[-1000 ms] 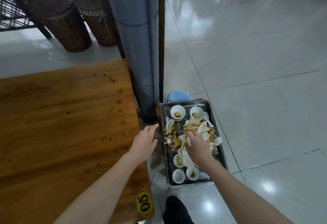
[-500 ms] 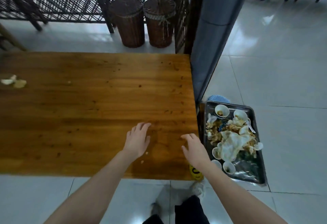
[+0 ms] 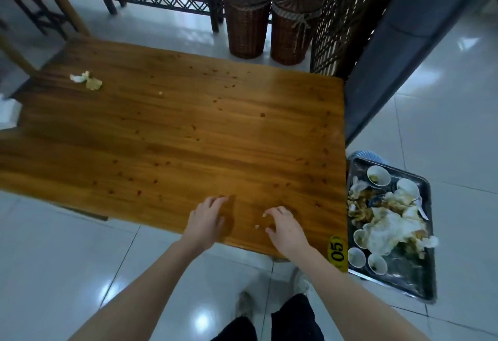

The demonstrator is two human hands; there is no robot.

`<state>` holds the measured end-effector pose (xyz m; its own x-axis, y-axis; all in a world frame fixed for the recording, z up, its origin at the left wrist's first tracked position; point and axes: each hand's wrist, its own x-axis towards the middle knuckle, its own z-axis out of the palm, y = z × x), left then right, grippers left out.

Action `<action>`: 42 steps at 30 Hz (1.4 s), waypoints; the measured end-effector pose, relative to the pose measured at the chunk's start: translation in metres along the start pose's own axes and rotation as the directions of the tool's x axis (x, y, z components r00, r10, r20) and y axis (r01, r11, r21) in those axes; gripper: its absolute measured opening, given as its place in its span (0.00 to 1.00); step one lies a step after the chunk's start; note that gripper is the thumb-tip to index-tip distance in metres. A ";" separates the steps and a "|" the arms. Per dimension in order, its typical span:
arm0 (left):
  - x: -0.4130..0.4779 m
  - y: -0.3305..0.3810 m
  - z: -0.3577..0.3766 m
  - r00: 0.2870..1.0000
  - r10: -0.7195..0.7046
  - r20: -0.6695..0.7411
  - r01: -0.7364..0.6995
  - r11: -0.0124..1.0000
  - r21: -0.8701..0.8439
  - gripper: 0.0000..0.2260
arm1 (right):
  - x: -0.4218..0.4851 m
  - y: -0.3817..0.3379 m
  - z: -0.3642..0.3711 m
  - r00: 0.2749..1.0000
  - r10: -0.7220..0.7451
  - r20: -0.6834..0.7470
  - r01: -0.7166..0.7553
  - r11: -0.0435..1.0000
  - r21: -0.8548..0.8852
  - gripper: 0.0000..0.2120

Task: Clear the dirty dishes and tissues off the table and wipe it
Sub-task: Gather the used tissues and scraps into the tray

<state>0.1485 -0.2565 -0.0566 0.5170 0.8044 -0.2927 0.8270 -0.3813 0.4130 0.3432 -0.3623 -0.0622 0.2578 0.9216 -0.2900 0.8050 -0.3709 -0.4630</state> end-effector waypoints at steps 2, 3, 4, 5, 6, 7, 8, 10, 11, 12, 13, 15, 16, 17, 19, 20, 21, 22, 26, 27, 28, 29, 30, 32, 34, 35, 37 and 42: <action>-0.004 -0.008 0.004 1.000 -0.011 -0.013 0.011 1.000 -0.013 0.22 | 0.005 -0.004 0.010 1.000 0.020 0.020 -0.020 1.000 -0.006 0.19; -0.006 -0.011 0.005 1.000 -0.019 -0.016 0.019 1.000 -0.021 0.22 | 0.007 -0.006 0.015 0.999 0.029 0.029 -0.029 1.000 -0.012 0.20; -0.006 -0.014 0.007 1.000 -0.024 -0.016 0.024 0.999 -0.032 0.22 | 0.009 -0.008 0.020 0.999 0.036 0.037 -0.035 0.999 -0.021 0.21; -0.007 -0.016 0.008 1.000 -0.027 -0.014 0.026 0.999 -0.041 0.21 | 0.011 -0.009 0.024 0.998 0.044 0.042 -0.042 0.999 -0.031 0.22; -0.007 -0.019 0.009 0.999 -0.029 -0.012 0.029 0.998 -0.048 0.21 | 0.013 -0.011 0.029 0.998 0.052 0.041 -0.050 0.998 -0.041 0.23; -0.008 -0.021 0.009 0.999 -0.033 -0.012 0.032 0.998 -0.053 0.21 | 0.014 -0.012 0.033 0.998 0.061 0.035 -0.060 0.997 -0.049 0.23; -0.008 -0.024 0.009 0.999 -0.036 -0.014 0.035 0.998 -0.056 0.21 | 0.015 -0.013 0.036 0.997 0.071 0.025 -0.070 0.996 -0.052 0.22; -0.008 -0.028 0.009 0.999 -0.039 -0.015 0.038 0.997 -0.062 0.22 | 0.017 -0.013 0.040 0.998 0.068 0.007 -0.068 0.997 -0.043 0.20; -0.008 -0.030 0.009 0.999 -0.040 -0.012 0.039 0.997 -0.066 0.21 | 0.018 -0.013 0.042 0.998 0.060 -0.003 -0.060 0.997 -0.038 0.19; -0.008 -0.032 0.009 0.999 -0.042 -0.009 0.041 0.997 -0.072 0.21 | 0.019 -0.014 0.043 0.999 0.053 -0.014 -0.053 0.998 -0.036 0.17; -0.008 -0.034 0.009 0.999 -0.044 -0.007 0.044 0.996 -0.075 0.21 | 0.019 -0.014 0.044 0.999 0.047 -0.023 -0.047 0.998 -0.038 0.15; -0.009 -0.037 0.010 0.999 -0.046 -0.008 0.045 0.996 -0.079 0.20 | 0.019 -0.014 0.046 0.999 0.031 -0.043 -0.033 0.999 -0.042 0.13; -0.009 -0.038 0.010 0.999 -0.046 -0.009 0.045 0.996 -0.083 0.20 | 0.019 -0.015 0.046 0.998 0.028 -0.050 -0.030 0.999 -0.045 0.12; -0.010 -0.039 0.010 0.999 -0.045 -0.009 0.044 0.995 -0.087 0.20 | 0.020 -0.015 0.046 0.998 0.025 -0.053 -0.028 0.998 -0.050 0.11; -0.011 -0.040 0.010 0.999 -0.045 -0.013 0.044 0.995 -0.093 0.20 | 0.022 -0.016 0.044 0.999 0.008 -0.045 -0.011 0.998 -0.064 0.10; -0.011 -0.041 0.010 0.999 -0.045 -0.017 0.044 0.995 -0.094 0.20 | 0.024 -0.016 0.043 0.999 -0.002 -0.036 -0.001 0.998 -0.068 0.10; -0.011 -0.041 0.010 0.999 -0.046 -0.019 0.044 0.995 -0.094 0.20 | 0.026 -0.017 0.042 1.000 -0.008 -0.023 0.007 0.997 -0.079 0.10; -0.011 -0.041 0.011 0.999 -0.048 -0.021 0.046 0.994 -0.095 0.20 | 0.028 -0.018 0.040 1.000 -0.012 -0.009 0.011 0.995 -0.095 0.11; -0.011 -0.040 0.010 0.998 -0.055 -0.023 0.052 0.993 -0.102 0.19 | 0.034 -0.021 0.037 1.000 0.002 0.017 0.000 0.994 -0.113 0.12; -0.011 -0.040 0.009 0.998 -0.055 -0.024 0.052 0.993 -0.103 0.19 | 0.035 -0.021 0.037 1.000 0.010 0.024 -0.007 0.994 -0.109 0.11; -0.011 -0.040 0.008 0.998 -0.055 -0.026 0.052 0.993 -0.104 0.19 | 0.036 -0.022 0.036 0.999 0.015 0.034 -0.011 0.994 -0.107 0.10; -0.012 -0.041 0.007 0.998 -0.058 -0.029 0.054 0.993 -0.104 0.19 | 0.037 -0.022 0.036 0.999 0.016 0.047 -0.011 0.994 -0.108 0.09; -0.012 -0.041 0.006 0.998 -0.061 -0.034 0.058 0.993 -0.103 0.19 | 0.038 -0.022 0.036 0.998 0.014 0.061 -0.007 0.994 -0.109 0.09; -0.013 -0.041 0.004 0.997 -0.072 -0.042 0.068 0.992 -0.103 0.19 | 0.039 -0.021 0.035 0.997 0.007 0.082 0.002 0.994 -0.112 0.08; -0.013 -0.040 0.002 0.996 -0.082 -0.047 0.076 0.992 -0.102 0.20 | 0.041 -0.020 0.033 0.996 0.005 0.086 0.005 0.993 -0.118 0.09; -0.014 -0.040 0.002 0.995 -0.086 -0.048 0.081 0.991 -0.102 0.20 | 0.043 -0.018 0.033 0.996 0.004 0.085 0.007 0.993 -0.120 0.09; -0.013 -0.039 0.001 0.994 -0.098 -0.051 0.092 0.991 -0.102 0.20 | 0.045 -0.015 0.031 0.996 -0.010 0.091 0.021 0.992 -0.125 0.09; -0.014 -0.033 0.002 0.989 -0.136 -0.054 0.129 0.985 -0.111 0.20 | 0.046 -0.011 0.026 0.988 -0.058 0.142 0.076 0.989 -0.127 0.08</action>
<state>0.1143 -0.2563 -0.0680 0.3871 0.8721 -0.2993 0.8575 -0.2212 0.4645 0.3326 -0.3190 -0.0922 0.1322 0.9161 -0.3785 0.8839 -0.2818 -0.3733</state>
